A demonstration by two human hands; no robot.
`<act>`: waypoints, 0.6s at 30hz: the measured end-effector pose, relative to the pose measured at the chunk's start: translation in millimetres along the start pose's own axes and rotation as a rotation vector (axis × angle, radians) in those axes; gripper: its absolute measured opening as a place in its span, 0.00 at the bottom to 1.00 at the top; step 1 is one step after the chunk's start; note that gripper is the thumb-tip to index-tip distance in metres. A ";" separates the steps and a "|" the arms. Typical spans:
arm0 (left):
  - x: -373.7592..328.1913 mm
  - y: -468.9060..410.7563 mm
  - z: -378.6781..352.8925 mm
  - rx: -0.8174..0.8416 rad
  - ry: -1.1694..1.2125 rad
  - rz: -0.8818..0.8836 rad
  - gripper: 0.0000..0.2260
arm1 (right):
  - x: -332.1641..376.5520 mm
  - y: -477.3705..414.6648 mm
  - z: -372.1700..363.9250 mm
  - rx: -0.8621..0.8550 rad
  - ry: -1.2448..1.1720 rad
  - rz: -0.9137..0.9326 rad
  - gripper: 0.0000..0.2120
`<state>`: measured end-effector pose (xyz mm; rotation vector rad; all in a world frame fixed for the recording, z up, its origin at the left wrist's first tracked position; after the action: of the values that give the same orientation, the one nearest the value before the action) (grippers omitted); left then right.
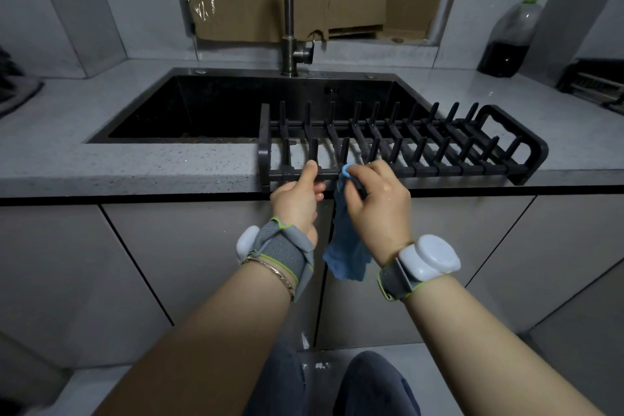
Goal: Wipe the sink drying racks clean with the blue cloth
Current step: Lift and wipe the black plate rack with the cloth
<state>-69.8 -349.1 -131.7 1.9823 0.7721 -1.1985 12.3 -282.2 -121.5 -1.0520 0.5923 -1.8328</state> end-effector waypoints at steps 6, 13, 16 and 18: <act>0.8 -0.9 0.3 -0.003 -0.012 -0.019 0.13 | 3.2 -1.5 -0.4 0.036 0.019 0.011 0.13; -1.2 -0.2 2.1 -0.015 0.006 -0.019 0.14 | -5.9 -1.0 2.3 0.013 0.000 -0.036 0.14; 0.8 0.0 2.2 -0.017 0.000 -0.022 0.14 | -13.7 4.6 6.5 -0.035 -0.075 -0.154 0.10; 0.7 0.0 2.6 -0.019 -0.001 -0.032 0.14 | -12.1 6.5 9.6 -0.059 -0.100 -0.185 0.10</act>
<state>-70.8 -351.1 -133.2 1.9607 0.8146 -1.2068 26.2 -274.3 -126.4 -1.2664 0.5053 -1.9181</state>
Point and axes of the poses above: each hand's wrist, its own y-axis away from the middle knuckle, its own z-axis out of the back of the hand, x = y × z, the point moved 3 cm from there along -y, towards the middle knuckle, and after that the axes turned 8 degrees about x, right-handed, at the moved point
